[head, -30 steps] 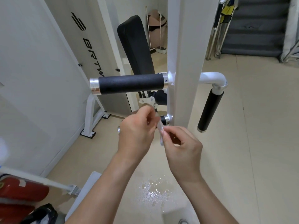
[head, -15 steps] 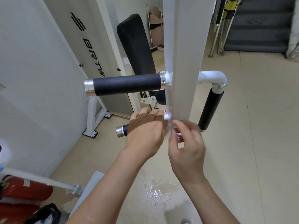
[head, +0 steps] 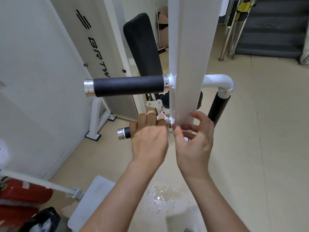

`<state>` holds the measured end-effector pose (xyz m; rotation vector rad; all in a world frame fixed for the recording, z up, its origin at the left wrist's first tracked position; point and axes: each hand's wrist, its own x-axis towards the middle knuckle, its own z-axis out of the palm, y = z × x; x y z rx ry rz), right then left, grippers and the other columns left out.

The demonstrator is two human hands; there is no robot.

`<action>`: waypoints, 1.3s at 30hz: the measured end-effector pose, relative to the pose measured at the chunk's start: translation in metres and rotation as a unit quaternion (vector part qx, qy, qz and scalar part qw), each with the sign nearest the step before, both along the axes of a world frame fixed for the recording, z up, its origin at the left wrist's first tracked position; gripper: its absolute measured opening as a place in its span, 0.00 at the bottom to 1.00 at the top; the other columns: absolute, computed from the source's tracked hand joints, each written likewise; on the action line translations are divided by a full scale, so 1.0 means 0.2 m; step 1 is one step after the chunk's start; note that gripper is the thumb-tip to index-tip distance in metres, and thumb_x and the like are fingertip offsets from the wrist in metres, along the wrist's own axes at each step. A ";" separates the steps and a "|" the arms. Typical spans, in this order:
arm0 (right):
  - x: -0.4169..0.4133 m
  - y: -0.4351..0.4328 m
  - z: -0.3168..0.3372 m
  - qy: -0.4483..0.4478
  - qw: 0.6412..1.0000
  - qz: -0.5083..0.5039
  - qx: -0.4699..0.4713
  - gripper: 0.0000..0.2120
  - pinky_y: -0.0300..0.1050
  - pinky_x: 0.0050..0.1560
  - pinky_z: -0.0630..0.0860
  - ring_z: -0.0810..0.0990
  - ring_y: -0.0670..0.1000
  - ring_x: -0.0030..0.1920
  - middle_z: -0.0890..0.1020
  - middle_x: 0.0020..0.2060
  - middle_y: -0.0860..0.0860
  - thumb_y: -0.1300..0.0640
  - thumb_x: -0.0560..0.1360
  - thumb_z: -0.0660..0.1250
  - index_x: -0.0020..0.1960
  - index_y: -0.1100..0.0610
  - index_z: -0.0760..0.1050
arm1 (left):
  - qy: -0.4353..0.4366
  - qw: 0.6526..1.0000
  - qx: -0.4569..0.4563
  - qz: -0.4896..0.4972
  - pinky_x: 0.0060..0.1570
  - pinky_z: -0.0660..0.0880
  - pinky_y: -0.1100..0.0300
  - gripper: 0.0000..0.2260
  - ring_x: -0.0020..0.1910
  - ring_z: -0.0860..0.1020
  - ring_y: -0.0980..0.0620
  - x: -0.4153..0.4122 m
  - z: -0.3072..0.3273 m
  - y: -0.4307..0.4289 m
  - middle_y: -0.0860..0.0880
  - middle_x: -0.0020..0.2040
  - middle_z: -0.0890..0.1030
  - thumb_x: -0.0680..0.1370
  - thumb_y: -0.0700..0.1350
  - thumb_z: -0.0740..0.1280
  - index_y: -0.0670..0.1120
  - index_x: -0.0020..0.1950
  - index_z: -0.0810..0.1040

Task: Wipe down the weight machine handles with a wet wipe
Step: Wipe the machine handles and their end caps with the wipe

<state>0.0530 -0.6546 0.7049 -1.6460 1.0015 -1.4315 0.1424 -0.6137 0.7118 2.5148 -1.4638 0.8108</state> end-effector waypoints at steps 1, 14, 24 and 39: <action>0.00 0.00 0.00 0.003 1.000 0.004 -0.002 0.20 0.33 0.43 0.77 0.79 0.47 0.44 0.68 0.53 0.38 0.64 0.71 0.71 0.59 0.54 0.70 | 0.003 1.000 0.004 0.005 0.41 0.64 0.52 0.17 0.46 0.71 0.43 -0.01 0.00 0.00 0.46 0.43 0.78 0.71 0.46 0.70 0.45 0.59 0.79; -0.08 0.07 -0.05 0.178 0.958 0.068 -0.216 0.16 0.41 0.52 0.76 0.79 0.52 0.52 0.79 0.56 0.55 0.63 0.78 0.56 0.59 0.62 0.79 | 0.254 0.966 -0.034 0.031 0.28 0.65 0.58 0.22 0.28 0.77 0.41 -0.10 -0.02 0.06 0.46 0.29 0.78 0.80 0.51 0.57 0.57 0.75 0.61; 0.02 0.04 -0.05 0.355 0.892 0.036 -0.278 0.18 0.42 0.42 0.70 0.83 0.55 0.39 0.83 0.55 0.53 0.61 0.72 0.59 0.58 0.60 0.80 | 0.593 0.790 -0.123 -0.099 0.42 0.75 0.52 0.28 0.33 0.76 0.50 -0.01 0.13 0.33 0.49 0.30 0.79 0.80 0.44 0.58 0.76 0.67 0.57; 0.03 0.11 0.04 0.431 0.854 -0.016 -0.291 0.24 0.39 0.23 0.64 0.74 0.56 0.24 0.83 0.35 0.52 0.73 0.58 0.72 0.53 0.59 0.82 | 0.349 0.911 -0.222 0.005 0.45 0.66 0.62 0.11 0.48 0.77 0.44 0.20 -0.07 0.37 0.47 0.52 0.81 0.80 0.39 0.61 0.45 0.61 0.78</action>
